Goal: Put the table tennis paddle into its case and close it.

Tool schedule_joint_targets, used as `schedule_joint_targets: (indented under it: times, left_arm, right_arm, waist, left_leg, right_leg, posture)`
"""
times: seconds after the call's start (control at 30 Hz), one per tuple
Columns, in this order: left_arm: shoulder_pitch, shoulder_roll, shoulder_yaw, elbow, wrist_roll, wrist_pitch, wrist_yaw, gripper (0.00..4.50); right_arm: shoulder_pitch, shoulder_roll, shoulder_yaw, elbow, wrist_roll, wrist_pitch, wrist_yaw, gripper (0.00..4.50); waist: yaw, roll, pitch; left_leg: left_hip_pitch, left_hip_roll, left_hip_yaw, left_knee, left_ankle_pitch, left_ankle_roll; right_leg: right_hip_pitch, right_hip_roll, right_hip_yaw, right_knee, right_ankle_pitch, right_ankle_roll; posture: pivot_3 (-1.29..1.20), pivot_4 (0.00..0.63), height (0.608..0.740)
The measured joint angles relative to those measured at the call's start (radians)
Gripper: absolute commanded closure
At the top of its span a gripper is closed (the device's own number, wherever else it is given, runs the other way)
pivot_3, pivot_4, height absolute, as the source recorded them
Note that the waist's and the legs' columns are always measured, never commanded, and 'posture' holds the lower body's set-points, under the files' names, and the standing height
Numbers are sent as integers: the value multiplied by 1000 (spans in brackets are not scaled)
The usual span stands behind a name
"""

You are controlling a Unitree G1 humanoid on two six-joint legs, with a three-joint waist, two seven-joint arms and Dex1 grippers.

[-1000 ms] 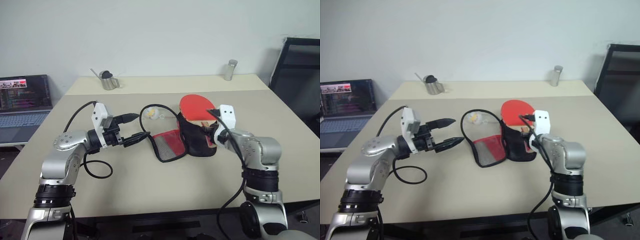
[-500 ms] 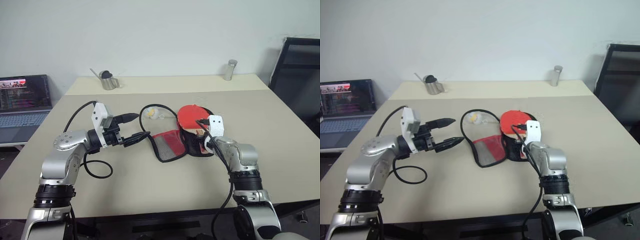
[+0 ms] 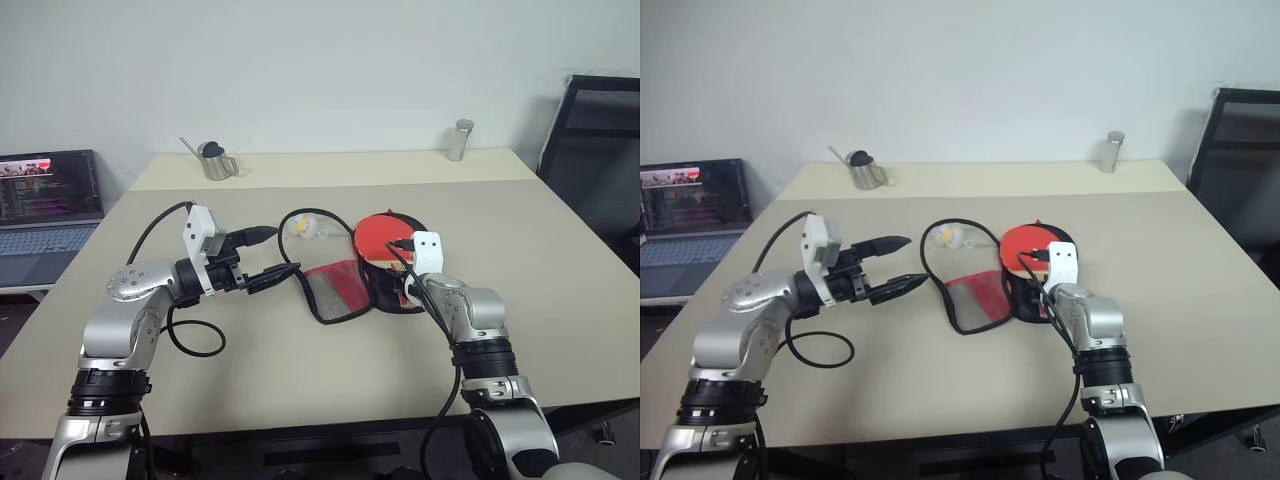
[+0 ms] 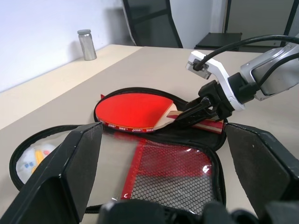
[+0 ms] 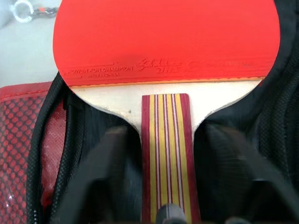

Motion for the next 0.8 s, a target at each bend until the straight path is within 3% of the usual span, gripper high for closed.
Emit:
schedule_joint_targets:
  times: [0.07, 0.23, 0.53, 0.67, 0.8]
  left_arm:
    - [0, 0, 0, -1, 0, 0, 5, 0]
    - [3, -2, -1, -3, 2, -3, 11, 0]
    - [22, 3, -8, 52, 77, -68, 40, 0]
    - [17, 6, -20, 164, 127, -115, 40, 0]
    - [-18, 3, -38, 252, 162, -161, 31, 0]
  right_arm:
    - [-1, 0, 2, 0, -6, -1, -1, 12]
    - [1, -7, 38, -33, -24, 4, 9, 12]
    - [43, -81, 83, -358, 78, 142, 180, 12]
    - [52, -283, 105, -559, 178, 172, 370, 12]
    - [71, -388, 96, -630, 265, 125, 528, 12]
  waist:
    - [0, 0, 0]
    - [0, 0, 0]
    - [1, 0, 0]
    - [5, 0, 0]
    - [4, -1, 0]
  left_leg:
    - [0, 0, 0, 0, 0, 0]
    - [0, 0, 0, 0, 0, 0]
    - [0, 0, -1, -1, 0, 0]
    - [0, 0, -1, -1, 0, 0]
    - [0, 0, -1, -1, -1, 1]
  right_leg:
    - [0, 0, 0, 0, 0, 0]
    - [0, 0, 0, 0, 0, 0]
    - [0, 0, 0, 0, 0, 0]
    - [0, 0, -1, -2, 0, 0]
    - [0, 0, -2, -2, 0, 0]
  posture:
    - [0, 150, 740]
    - [0, 150, 740]
    - [0, 150, 740]
    - [0, 150, 740]
    - [0, 150, 740]
